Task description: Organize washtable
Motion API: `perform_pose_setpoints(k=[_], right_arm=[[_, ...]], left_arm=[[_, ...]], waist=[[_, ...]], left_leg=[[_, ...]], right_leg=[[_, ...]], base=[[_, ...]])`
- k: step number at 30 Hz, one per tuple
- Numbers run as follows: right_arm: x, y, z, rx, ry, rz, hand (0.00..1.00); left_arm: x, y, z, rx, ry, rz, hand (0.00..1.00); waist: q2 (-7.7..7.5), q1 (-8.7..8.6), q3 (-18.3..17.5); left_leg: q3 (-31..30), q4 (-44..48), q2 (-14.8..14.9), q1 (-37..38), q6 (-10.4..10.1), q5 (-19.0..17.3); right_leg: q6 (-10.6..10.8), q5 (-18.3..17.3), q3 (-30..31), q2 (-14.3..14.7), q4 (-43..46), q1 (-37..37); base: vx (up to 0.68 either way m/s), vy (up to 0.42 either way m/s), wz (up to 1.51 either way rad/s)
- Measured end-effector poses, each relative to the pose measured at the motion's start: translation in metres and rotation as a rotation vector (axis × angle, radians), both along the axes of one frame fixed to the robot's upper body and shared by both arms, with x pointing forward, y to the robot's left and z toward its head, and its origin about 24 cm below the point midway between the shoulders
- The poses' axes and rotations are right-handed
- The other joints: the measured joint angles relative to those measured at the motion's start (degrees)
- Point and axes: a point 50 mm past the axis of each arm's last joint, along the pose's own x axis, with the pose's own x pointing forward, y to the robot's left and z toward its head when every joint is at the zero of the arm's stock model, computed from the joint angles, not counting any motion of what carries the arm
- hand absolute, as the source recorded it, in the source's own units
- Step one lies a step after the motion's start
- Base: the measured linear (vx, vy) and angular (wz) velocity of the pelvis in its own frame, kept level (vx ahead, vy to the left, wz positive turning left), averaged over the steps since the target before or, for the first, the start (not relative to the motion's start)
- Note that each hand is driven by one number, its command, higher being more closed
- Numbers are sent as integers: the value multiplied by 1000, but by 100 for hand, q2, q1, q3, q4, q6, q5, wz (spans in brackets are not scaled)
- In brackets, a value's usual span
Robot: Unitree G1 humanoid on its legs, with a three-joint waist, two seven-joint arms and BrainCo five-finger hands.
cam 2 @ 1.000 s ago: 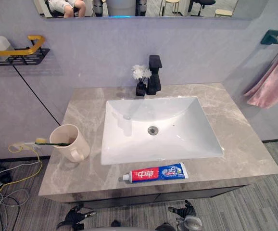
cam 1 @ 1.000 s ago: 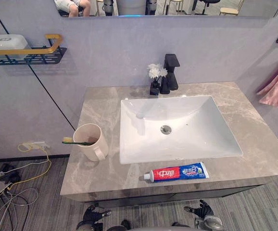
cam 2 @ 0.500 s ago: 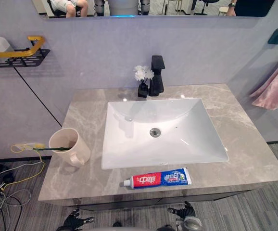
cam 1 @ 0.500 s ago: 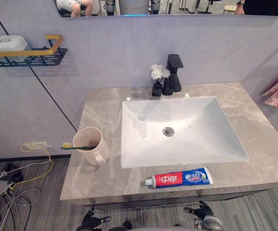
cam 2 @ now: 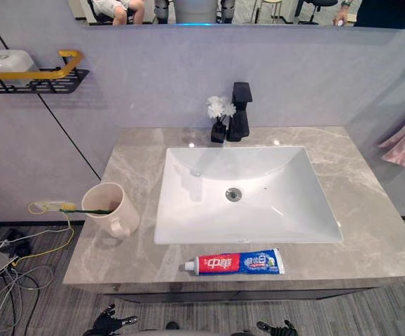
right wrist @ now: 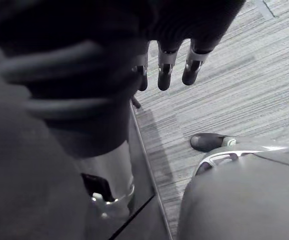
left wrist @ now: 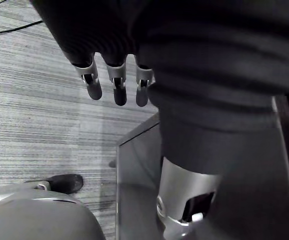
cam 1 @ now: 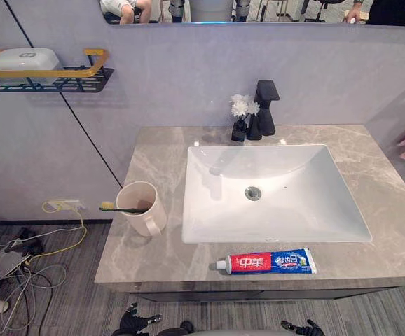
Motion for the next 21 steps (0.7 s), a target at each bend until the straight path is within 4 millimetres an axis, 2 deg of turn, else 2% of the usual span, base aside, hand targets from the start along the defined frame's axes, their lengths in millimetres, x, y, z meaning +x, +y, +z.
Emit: perform_pose_setpoints(k=[6, 11, 15, 17, 19, 21], right_arm=[[8, -7, 3, -17, -26, -16, 0], [16, -21, 8, -55, -48, -15, 0], [8, -30, 9, -89, -22, -38, 0], [1, -33, 9, -96, -10, -41, 0], [-1, -35, 9, -102, -9, -42, 0], [-6, -36, 10, -109, -11, -42, 0]], left_arm=[[-3, 5, 0, 5, -10, 96, 0], [6, 29, 13, 58, -111, 229, 0], [47, 67, 55, 191, -368, 259, 0], [70, 88, 95, 292, -567, 261, 0], [82, 103, 133, 386, -731, 278, 0], [90, 108, 163, 454, -860, 294, 0]], waist=[[33, 10, 30], [95, 62, 77], [180, 240, 142], [212, 330, 160], [258, 354, 176], [302, 433, 183]], left_leg=[[-436, -3, -11, -100, -26, 112], [-751, 41, -32, -185, -48, 155], [-994, 204, -53, -363, -61, 161], [-1136, 308, -70, -492, -62, 160], [-1191, 374, -78, -540, -64, 158], [-1217, 445, -80, -599, -70, 149]], right_leg=[[28, -101, -421, 5, 92, 115], [36, -166, -757, 16, 112, 230], [5, -218, -1009, 26, 174, 252], [-1, -233, -1165, 33, 191, 254], [-34, -257, -1233, 30, 226, 264], [-28, -283, -1253, 23, 271, 254]], base=[[-25, -37, 37], [-12, -28, 34], [-2, -18, 34], [-12, -14, 36], [-13, -3, 19], [-18, 4, 11]])
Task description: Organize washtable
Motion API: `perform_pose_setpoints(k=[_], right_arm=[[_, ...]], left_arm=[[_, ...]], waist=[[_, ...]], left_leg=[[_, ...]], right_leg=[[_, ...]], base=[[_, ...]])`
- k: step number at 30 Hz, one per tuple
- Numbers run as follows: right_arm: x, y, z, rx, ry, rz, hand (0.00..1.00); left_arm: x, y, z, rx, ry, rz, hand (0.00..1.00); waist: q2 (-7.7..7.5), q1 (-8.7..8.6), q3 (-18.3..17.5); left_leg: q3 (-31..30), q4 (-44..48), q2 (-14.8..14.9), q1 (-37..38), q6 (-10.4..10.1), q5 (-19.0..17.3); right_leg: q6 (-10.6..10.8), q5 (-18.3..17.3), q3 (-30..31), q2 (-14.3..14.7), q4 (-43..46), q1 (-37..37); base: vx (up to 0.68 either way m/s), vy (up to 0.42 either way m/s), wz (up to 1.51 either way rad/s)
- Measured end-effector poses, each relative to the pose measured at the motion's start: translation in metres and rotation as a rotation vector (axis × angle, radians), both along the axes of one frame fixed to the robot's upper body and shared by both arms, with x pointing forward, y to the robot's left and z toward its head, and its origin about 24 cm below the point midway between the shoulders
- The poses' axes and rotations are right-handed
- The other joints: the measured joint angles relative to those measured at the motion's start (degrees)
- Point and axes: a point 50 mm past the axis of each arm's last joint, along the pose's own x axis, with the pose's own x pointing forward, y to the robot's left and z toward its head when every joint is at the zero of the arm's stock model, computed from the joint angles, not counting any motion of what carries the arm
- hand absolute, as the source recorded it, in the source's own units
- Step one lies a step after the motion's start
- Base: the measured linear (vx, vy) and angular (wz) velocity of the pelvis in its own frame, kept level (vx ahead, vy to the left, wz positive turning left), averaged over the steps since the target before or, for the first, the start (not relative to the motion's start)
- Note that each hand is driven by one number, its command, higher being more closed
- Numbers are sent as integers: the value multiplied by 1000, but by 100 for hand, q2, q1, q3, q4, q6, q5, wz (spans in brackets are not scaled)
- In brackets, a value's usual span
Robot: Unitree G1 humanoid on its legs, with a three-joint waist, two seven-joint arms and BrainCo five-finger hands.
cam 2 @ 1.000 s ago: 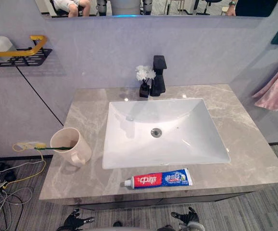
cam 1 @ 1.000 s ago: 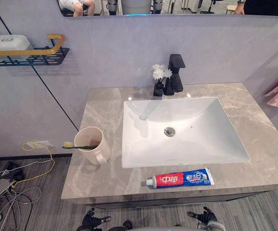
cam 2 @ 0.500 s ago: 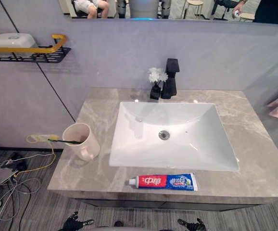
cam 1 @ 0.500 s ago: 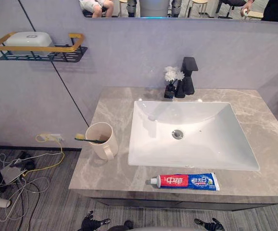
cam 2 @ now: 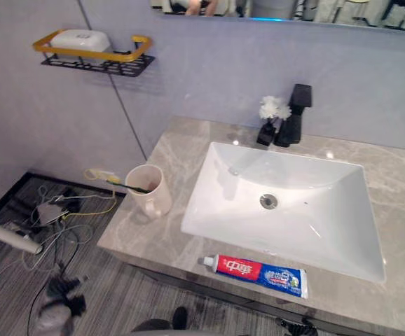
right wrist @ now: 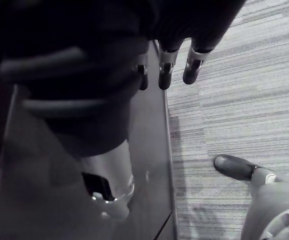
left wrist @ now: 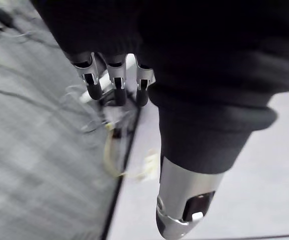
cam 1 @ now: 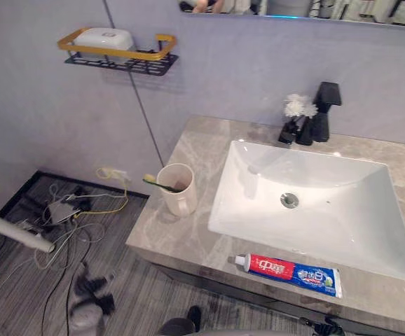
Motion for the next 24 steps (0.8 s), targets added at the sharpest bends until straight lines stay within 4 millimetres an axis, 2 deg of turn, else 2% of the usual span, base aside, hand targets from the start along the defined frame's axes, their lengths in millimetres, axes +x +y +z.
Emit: perform_pose_setpoints(k=[1, 2, 4, 5, 7, 10, 13, 16, 17, 20, 22, 24], right_arm=[[-3, 0, 0, -2, 4, 3, 0], [-4, 0, 0, -1, 6, 5, 0], [-9, 2, -1, 6, 17, 6, 0], [-9, 2, -1, 8, 17, 7, 0], [-11, 3, -2, 19, 22, 22, 0], [-13, 4, -3, 24, 23, 29, 0], [-13, 6, -3, 40, 23, 45, 0], [-12, 9, -4, 45, 27, 81, 0], [-11, 10, -4, 46, 25, 90, 0], [-6, 14, -4, 48, 19, 129, 0], [0, 16, -4, 51, 13, 157, 0], [2, 17, -4, 54, 10, 179, 0]], left_arm=[[5, 0, 22, 61, -78, -4, 0], [6, 1, 31, 93, -113, 1, 0], [10, -4, 73, 209, -261, -2, 0], [11, -7, 83, 243, -296, -5, 0], [12, -22, 121, 351, -453, -41, 0], [7, -40, 155, 437, -615, -99, 0], [0, -77, 193, 521, -826, -266, 0], [-4, -106, 209, 581, -918, -430, 0], [-5, -116, 212, 590, -937, -489, 0], [-6, -146, 215, 635, -958, -679, 0], [-4, -161, 216, 654, -965, -806, 0], [-3, -172, 217, 652, -976, -889, 0]], waist=[[8, 43, 6], [8, 49, 6], [9, 90, 2], [17, 113, -1], [33, 157, -20], [38, 166, -36], [48, 152, -87], [47, 98, -122], [36, 32, -128], [40, -45, -133], [35, -133, -135], [32, -131, -135]], left_leg=[[-49, 37, -3, -36, -2, -2], [-81, 56, -2, -45, -2, -2], [-144, 81, 4, -46, -7, -3], [-167, 87, 4, -55, -7, -3], [-233, 115, 3, -115, -8, -3], [-258, 219, -9, -163, -7, -3], [-289, 262, -9, -205, -7, -3], [-313, 271, -12, -214, -7, -3], [-330, 277, -13, -224, -7, -3], [-345, 303, -12, -246, -7, -3], [-357, 357, 2, -299, -12, -6], [-340, 358, 23, -322, -12, -6]], right_leg=[[37, -39, -37, -10, 59, 3], [23, -57, -65, -12, 89, 3], [13, -97, -141, -6, 140, 16], [14, -99, -144, -1, 146, 11], [15, -99, -195, 17, 152, -1], [12, -97, -224, 15, 157, 6], [11, -95, -261, 17, 156, 2], [11, -96, -271, 24, 157, 5], [11, -96, -282, 27, 158, 5], [10, -96, -286, 45, 156, -2], [0, -89, -286, 76, 140, -23], [-10, -83, -257, 92, 127, -63]], base=[[-11, -2, 16], [-40, -11, 24], [-47, -10, 18], [-27, -6, 9], [-24, -8, 12], [-3, 2, 8], [1, 0, 5], [-2, 0, 1], [-7, -1, 5], [-3, 0, 1], [-9, -1, 2], [-14, -1, -7]])
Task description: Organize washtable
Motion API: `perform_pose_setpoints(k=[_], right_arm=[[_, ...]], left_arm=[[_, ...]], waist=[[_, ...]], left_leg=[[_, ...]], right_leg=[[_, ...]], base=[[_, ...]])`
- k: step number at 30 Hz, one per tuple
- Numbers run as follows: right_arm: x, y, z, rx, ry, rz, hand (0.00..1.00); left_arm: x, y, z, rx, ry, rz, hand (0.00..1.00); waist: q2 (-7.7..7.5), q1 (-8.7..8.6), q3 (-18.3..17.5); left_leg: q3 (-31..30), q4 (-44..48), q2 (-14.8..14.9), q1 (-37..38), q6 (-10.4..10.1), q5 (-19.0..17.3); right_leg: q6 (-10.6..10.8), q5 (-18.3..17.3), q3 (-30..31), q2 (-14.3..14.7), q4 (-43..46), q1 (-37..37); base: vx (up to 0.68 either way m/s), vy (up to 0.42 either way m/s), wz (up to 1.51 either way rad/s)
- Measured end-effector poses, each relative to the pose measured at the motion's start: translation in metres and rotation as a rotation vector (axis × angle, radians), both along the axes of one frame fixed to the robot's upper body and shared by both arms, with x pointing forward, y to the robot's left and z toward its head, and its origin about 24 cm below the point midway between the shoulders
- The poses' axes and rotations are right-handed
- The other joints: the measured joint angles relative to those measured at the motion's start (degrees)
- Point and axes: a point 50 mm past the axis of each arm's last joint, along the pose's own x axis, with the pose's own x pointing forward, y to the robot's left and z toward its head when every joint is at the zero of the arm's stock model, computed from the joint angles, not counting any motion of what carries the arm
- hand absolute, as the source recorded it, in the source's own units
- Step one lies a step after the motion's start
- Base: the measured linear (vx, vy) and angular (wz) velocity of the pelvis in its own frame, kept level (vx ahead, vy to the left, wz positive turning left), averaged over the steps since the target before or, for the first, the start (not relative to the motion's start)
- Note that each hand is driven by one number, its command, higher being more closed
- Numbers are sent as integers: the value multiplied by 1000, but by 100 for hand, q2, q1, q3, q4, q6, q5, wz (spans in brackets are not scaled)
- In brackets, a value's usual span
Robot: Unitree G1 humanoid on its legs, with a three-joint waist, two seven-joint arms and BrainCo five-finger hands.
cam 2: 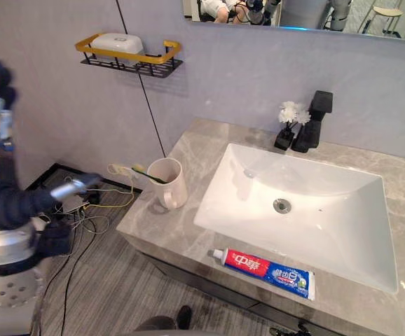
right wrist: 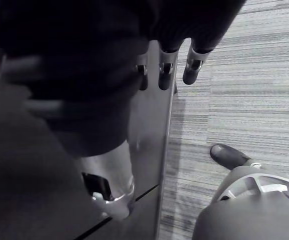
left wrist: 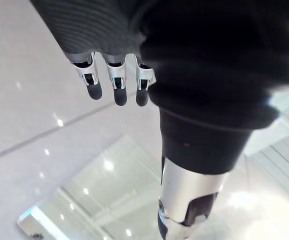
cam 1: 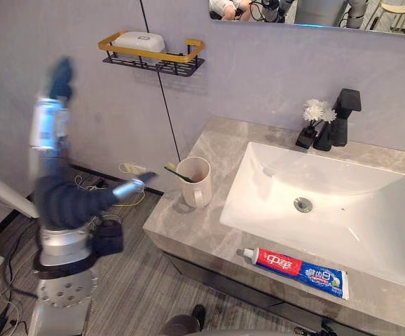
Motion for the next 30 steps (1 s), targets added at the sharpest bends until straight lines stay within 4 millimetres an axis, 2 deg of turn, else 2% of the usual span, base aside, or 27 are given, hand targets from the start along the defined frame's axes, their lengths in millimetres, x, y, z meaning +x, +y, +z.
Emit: perform_pose_setpoints(k=[1, 7, 10, 16, 20, 22, 30], right_arm=[[2, 0, 0, 7, -3, 23, 0], [4, 5, -2, 20, 7, 56, 0], [3, 6, -2, 32, 10, 61, 0], [5, 7, -2, 37, 3, 64, 0], [10, 7, -1, 39, -7, 66, 0], [10, 7, -1, 39, -10, 65, 0], [11, 7, -1, 43, -18, 37, 0]], left_arm=[[-1, -10, -1, 29, 10, -69, 0], [-2, -40, -16, 166, 116, -276, 0], [4, -59, -39, 253, 231, -359, 0], [14, -80, -78, 370, 391, -381, 0], [20, -92, -96, 412, 449, -363, 0], [22, -97, -107, 442, 481, -348, 0], [28, -107, -127, 499, 538, -290, 0]], waist=[[-3, -1, -2], [-77, -2, -104], [-100, -10, -147], [-91, -46, -180], [-93, -47, -184], [-90, -146, -187], [-94, -172, -187]], left_leg=[[30, 1, 16, -13, 0, 0], [109, -120, 77, -24, -46, 27], [158, -124, 91, -19, -48, 27], [258, -163, 165, 31, -50, 28], [336, -182, 192, 33, -67, 39], [378, -196, 213, 54, -72, 42], [512, -242, 270, 127, -72, 42]], right_leg=[[-12, 8, 36, 10, -6, -26], [-5, 22, 136, 40, -14, -135], [16, 34, 178, 52, -22, -144], [4, 40, 286, 67, -17, -170], [-28, 54, 389, 105, -13, -219], [-39, 61, 434, 113, -5, -216], [-60, 74, 574, 136, -5, -232]], base=[[-6, 1, -11], [12, -5, -8], [33, -8, -5], [1, -1, -9], [-16, -1, -13], [-1, -4, -9], [2, 0, -9]])
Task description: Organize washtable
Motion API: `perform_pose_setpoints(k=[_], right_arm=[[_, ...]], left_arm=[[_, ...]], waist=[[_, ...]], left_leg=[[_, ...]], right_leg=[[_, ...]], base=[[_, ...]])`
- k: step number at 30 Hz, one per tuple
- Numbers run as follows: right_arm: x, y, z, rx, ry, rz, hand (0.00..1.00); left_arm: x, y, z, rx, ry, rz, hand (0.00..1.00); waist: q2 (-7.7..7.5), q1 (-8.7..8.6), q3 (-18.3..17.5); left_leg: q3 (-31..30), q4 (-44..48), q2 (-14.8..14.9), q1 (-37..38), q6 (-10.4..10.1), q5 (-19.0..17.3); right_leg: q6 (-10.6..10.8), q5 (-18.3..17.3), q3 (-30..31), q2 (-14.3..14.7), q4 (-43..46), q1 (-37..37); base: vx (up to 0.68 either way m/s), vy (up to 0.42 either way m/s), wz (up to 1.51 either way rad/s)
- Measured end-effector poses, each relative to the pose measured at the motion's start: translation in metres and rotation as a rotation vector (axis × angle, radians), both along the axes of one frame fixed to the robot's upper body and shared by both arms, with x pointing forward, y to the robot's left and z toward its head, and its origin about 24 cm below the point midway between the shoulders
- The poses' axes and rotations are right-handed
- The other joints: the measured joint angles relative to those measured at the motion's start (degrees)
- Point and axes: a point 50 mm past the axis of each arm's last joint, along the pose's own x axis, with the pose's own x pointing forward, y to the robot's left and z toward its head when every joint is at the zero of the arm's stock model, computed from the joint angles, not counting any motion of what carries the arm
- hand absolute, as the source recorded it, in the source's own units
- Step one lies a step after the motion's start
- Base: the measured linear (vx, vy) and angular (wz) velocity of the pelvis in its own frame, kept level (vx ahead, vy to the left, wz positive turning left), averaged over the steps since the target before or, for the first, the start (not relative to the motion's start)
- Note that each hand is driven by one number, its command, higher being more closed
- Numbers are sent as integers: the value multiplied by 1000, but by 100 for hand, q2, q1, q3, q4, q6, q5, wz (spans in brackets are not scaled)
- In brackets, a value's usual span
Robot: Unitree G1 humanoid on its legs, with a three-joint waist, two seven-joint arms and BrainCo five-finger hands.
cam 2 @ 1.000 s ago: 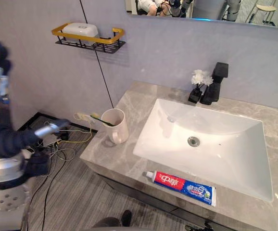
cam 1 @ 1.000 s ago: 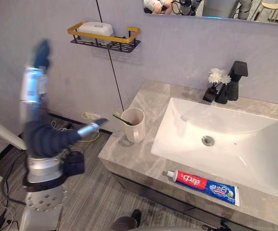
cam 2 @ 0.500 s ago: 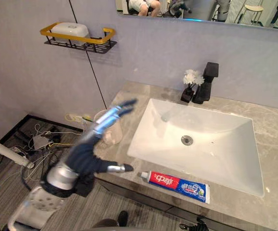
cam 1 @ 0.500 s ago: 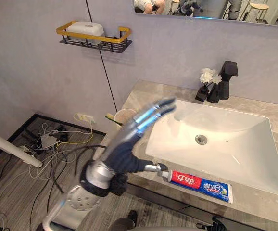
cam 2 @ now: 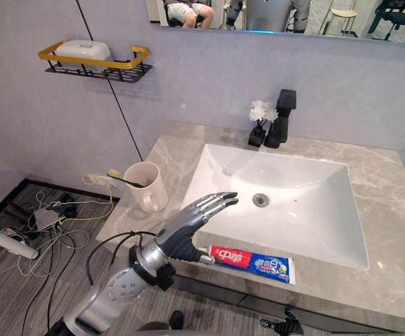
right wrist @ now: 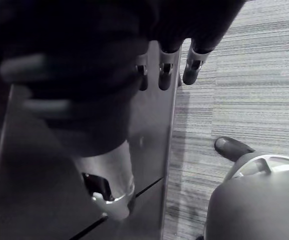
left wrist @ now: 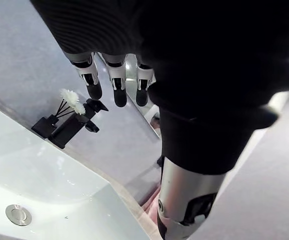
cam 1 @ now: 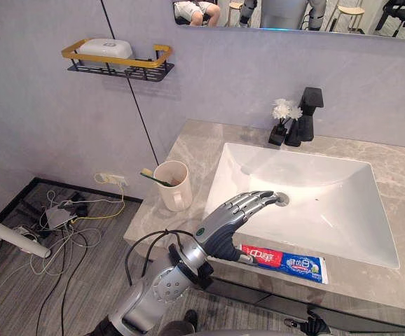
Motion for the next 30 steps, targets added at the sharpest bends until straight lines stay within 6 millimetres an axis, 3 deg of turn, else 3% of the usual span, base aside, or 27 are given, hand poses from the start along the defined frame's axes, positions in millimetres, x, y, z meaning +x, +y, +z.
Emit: perform_pose_setpoints(k=[10, 30], right_arm=[[7, 0, 2, 3, -25, -22, 0], [11, -5, 4, -1, -50, -70, 0]], left_arm=[[8, 4, -35, 136, 66, 65, 0], [1, 9, -49, 158, 116, 92, 0]], waist=[[8, -131, 1], [103, -156, 113]], left_leg=[[33, -132, 27, 178, -16, 11], [189, -265, 44, 311, -29, -14]], right_leg=[[-92, 21, 41, 54, -135, 92], [-90, 26, 185, 64, -228, 114]], base=[[-2, -4, -3], [7, 0, -3]])
